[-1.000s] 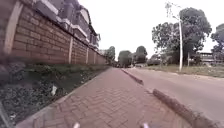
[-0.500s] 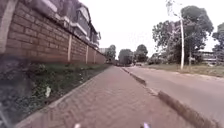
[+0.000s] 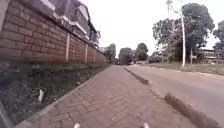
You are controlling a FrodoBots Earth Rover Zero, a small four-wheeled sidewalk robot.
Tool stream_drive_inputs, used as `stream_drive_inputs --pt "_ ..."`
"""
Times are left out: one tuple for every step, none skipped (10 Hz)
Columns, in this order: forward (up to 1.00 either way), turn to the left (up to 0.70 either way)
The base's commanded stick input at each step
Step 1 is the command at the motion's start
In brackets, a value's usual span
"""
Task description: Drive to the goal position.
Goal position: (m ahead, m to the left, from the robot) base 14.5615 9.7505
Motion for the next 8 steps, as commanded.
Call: stream_drive_inputs --pt "0.50 0.00" --pt "0.50 0.00" --pt "0.50 0.00" --pt "0.50 0.00" --pt "0.50 0.00" --pt "0.50 0.00" --pt "0.50 0.00" --pt "0.50 0.00"
